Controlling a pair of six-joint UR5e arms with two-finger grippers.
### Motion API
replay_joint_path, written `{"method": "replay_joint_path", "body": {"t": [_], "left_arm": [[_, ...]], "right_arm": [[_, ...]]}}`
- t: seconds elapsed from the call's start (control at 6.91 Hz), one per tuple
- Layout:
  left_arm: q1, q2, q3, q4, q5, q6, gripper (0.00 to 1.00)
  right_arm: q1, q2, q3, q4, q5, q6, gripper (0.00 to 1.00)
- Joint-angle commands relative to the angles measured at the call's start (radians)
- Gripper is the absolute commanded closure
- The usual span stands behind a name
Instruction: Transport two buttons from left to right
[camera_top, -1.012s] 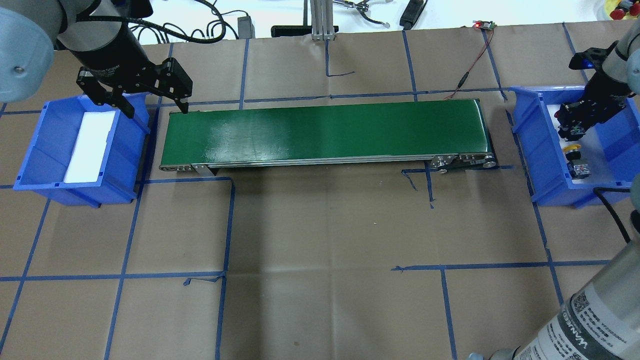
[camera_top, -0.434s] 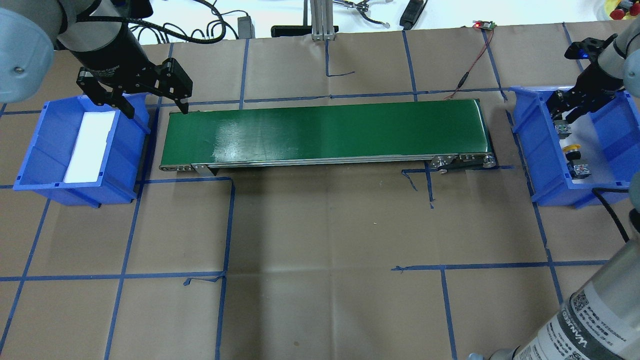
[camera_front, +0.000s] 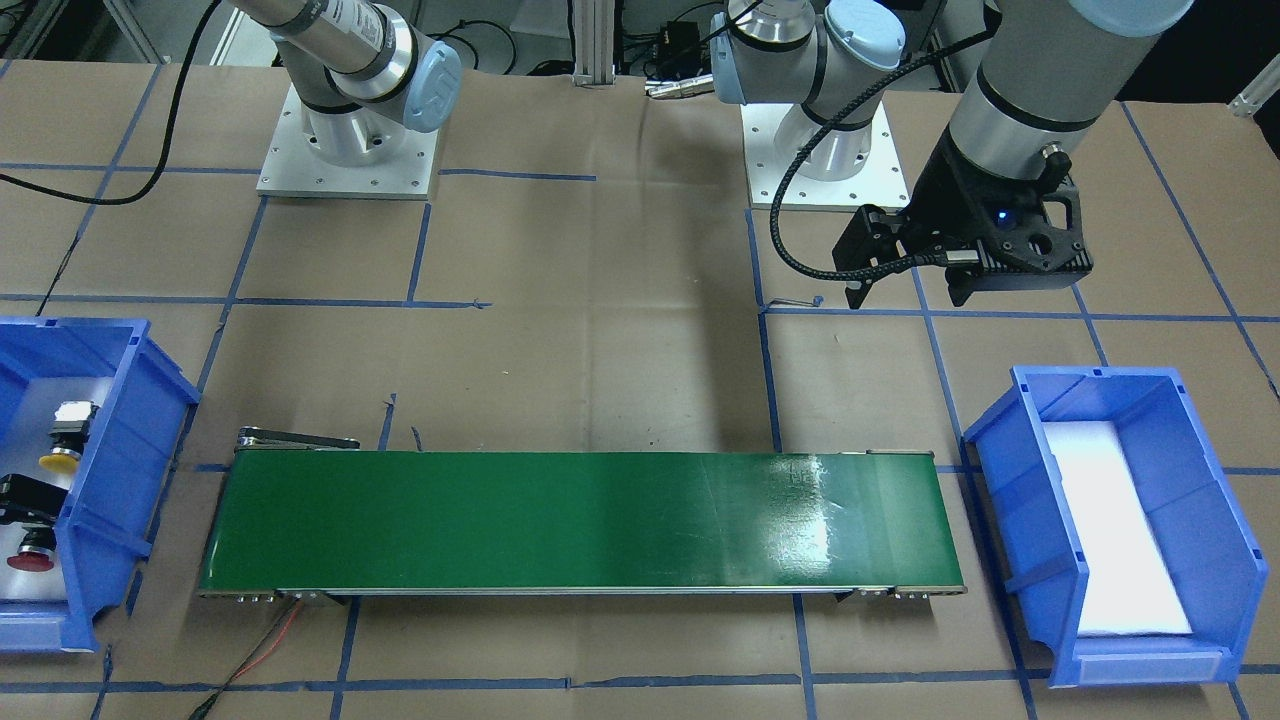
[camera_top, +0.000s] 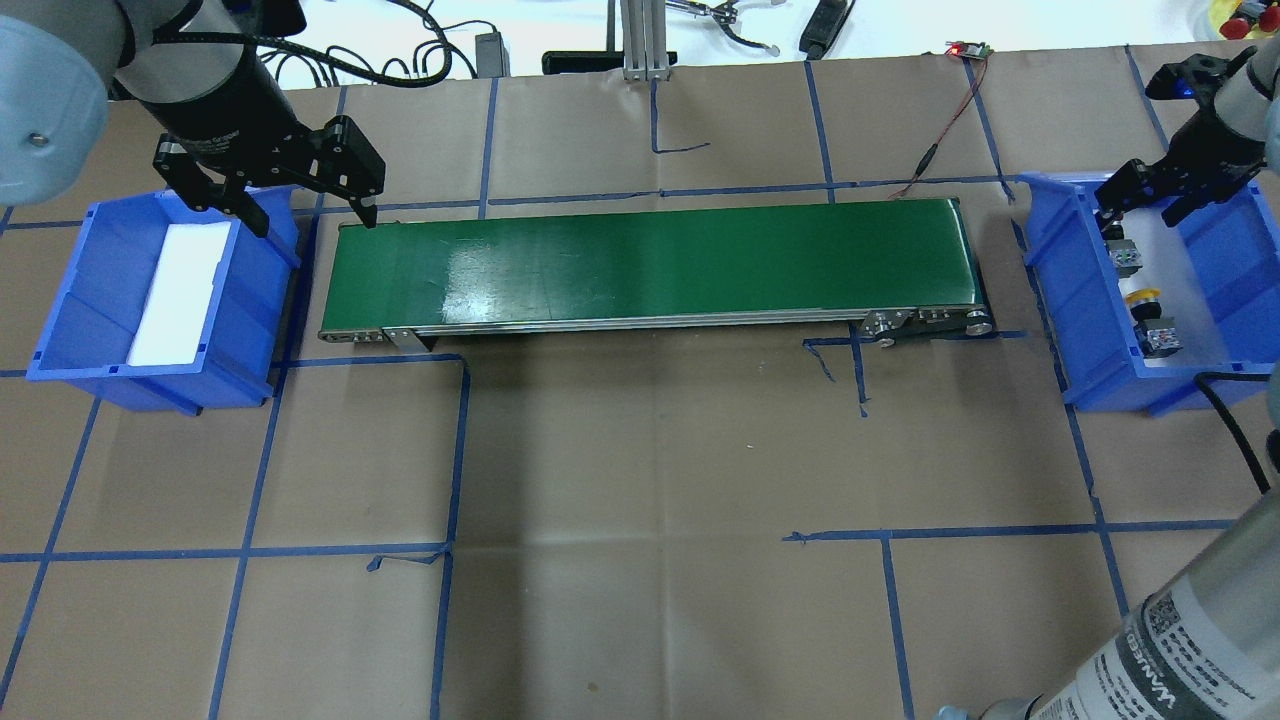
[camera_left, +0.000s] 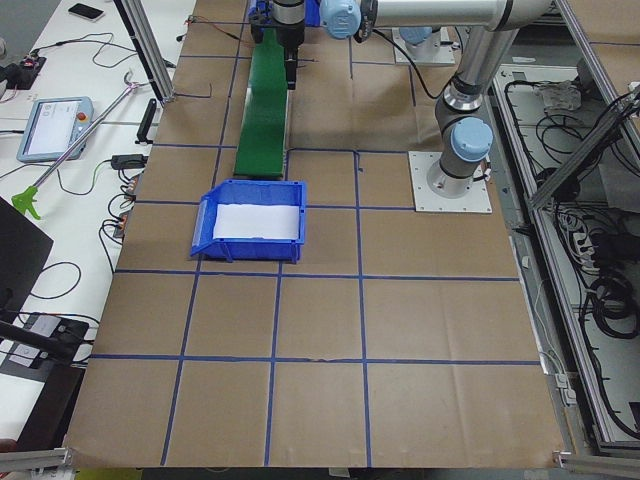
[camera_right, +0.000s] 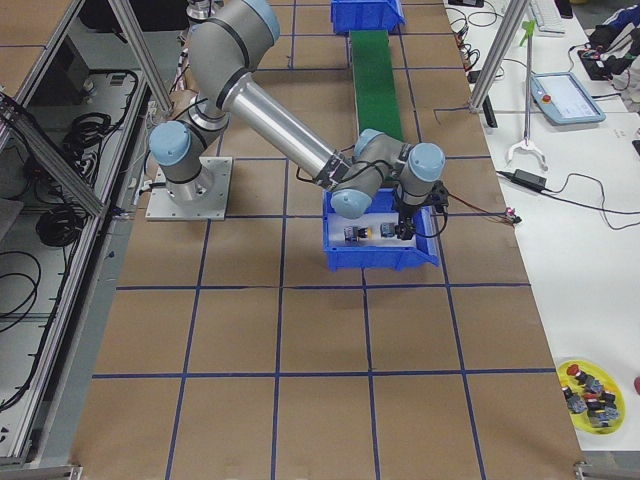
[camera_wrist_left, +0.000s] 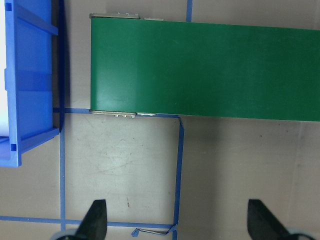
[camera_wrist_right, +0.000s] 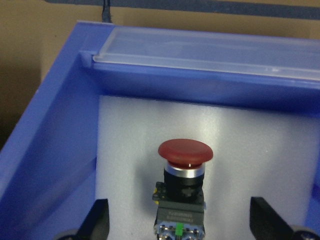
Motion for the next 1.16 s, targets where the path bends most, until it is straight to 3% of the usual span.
{"method": "replay_joint_path", "body": {"t": [0.0, 0.43, 1.01], "left_arm": [[-0.001, 0.0, 0.001, 0.0, 0.0, 0.0, 0.0], [0.0, 0.0, 0.002, 0.0, 0.0, 0.0, 0.0], [0.0, -0.002, 0.004, 0.0, 0.0, 0.0, 0.0]], "right_arm": [[0.001, -0.075, 0.001, 0.006, -0.06, 0.046, 0.0], [0.116, -0.249, 0.004, 0.101, -0.064, 0.283, 0.0], [0.484, -0.405, 0.033, 0.251, -0.109, 0.667, 0.0]]}}
